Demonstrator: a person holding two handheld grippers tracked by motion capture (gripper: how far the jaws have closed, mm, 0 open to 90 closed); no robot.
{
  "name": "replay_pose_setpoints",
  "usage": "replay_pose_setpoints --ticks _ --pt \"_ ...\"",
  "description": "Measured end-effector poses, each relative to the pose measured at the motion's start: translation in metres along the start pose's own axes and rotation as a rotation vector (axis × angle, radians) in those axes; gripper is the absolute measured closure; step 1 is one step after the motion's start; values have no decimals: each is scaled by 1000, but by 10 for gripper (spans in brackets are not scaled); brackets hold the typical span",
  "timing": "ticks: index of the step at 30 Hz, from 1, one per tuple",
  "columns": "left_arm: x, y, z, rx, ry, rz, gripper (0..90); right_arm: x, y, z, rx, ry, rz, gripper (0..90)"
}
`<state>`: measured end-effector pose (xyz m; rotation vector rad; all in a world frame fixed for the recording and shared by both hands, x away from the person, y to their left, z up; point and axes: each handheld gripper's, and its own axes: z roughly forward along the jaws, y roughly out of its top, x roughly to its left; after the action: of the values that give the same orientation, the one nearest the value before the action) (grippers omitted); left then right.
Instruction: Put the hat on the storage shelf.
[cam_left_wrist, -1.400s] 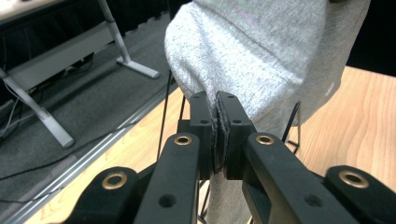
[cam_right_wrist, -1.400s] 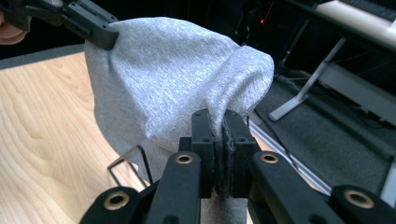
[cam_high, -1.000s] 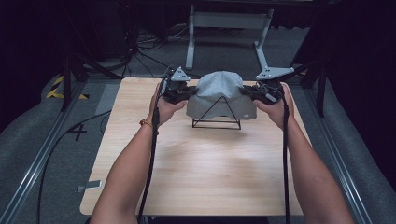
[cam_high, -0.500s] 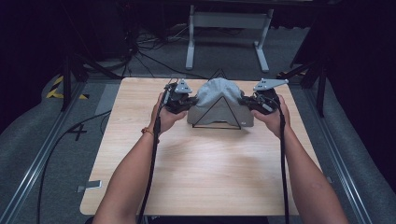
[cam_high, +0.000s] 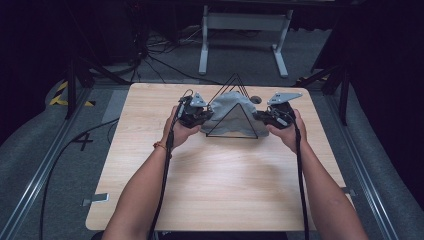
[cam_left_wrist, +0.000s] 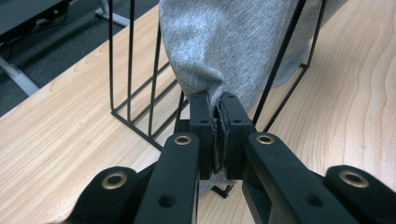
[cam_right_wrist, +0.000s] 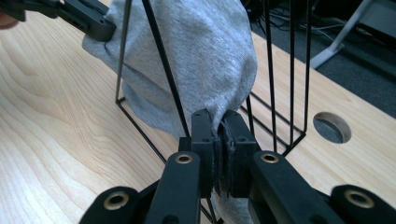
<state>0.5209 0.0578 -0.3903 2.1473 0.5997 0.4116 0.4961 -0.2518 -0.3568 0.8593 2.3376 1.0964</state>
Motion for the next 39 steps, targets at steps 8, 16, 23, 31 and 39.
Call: replay_pose_setpoints --ticks 8,16,23,31,39 --pt "-1 -8 7 23 3 -5 855 -1 -11 11 24 -4 22 849" --pt "2 -11 -2 17 27 -12 813 -1 -11 6 17 -29 24 804" --pt "-1 -11 -13 33 33 19 779 -1 -12 -2 21 -50 28 782" --pt "-2 -14 -30 53 48 51 762 1 -11 -12 27 -77 16 763" --pt "-4 -18 -43 66 50 66 730 3 -12 -24 29 -95 1 746"
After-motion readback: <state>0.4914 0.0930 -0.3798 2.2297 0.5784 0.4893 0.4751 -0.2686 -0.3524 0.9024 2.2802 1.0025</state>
